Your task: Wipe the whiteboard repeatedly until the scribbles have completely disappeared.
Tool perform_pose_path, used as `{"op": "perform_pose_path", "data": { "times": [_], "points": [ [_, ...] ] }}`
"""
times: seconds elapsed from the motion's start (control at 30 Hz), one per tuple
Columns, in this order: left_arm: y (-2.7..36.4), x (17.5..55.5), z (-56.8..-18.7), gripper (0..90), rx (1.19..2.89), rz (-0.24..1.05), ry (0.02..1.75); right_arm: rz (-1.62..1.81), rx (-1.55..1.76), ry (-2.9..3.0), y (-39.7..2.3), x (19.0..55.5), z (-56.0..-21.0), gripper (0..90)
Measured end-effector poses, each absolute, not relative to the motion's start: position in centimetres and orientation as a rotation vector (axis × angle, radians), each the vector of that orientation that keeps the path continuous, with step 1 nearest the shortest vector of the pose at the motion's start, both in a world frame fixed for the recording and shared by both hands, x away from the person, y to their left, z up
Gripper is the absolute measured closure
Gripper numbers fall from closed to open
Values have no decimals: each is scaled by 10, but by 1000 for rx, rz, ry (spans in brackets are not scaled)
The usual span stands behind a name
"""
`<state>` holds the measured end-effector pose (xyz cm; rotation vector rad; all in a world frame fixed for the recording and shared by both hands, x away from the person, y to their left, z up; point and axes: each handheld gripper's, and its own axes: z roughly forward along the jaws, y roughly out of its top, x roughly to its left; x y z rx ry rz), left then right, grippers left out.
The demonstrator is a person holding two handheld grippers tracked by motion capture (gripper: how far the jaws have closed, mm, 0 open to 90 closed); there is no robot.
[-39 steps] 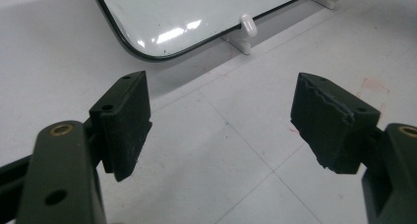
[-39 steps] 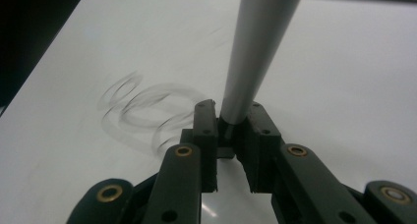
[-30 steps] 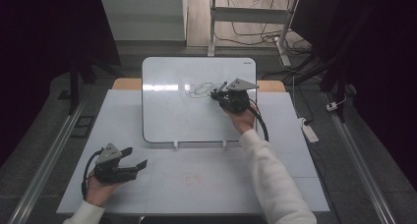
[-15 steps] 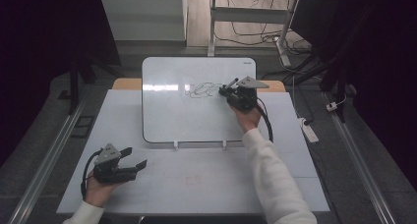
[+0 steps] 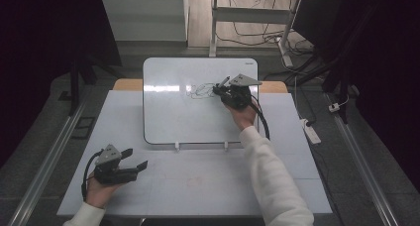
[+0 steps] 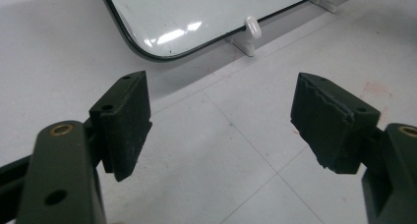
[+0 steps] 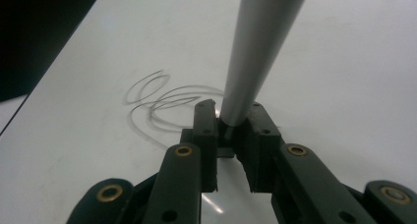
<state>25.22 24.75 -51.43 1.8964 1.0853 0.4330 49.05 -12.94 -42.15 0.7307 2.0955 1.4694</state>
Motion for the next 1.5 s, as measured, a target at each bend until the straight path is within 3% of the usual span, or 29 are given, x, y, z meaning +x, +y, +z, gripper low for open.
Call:
{"op": "perform_pose_path", "data": {
  "times": [0.2,0.33,0.5,0.63,0.8,0.97,1.13,1.3,1.5],
  "points": [
    [247,250,-513,237,1893,440,1076,1533,903,1933,-150,506,-411,770],
    [247,252,-514,236,1896,434,1082,1471,749,2089,-124,489,-422,770],
    [245,251,-513,236,1902,437,1074,1543,887,1977,-132,502,-414,770],
    [246,252,-514,236,1900,433,1079,1455,717,2097,-104,490,-420,770],
    [246,251,-514,236,1899,437,1078,1534,861,1986,-120,503,-412,770],
    [246,252,-514,236,1902,434,1081,1474,752,2074,-95,494,-417,770],
    [245,251,-513,236,1897,438,1079,1550,869,1988,-104,503,-413,770],
    [245,252,-514,236,1905,434,1076,1500,721,2128,-72,489,-424,770],
    [244,251,-513,236,1902,437,1071,1549,802,2049,-72,497,-418,769]
  ]
}}
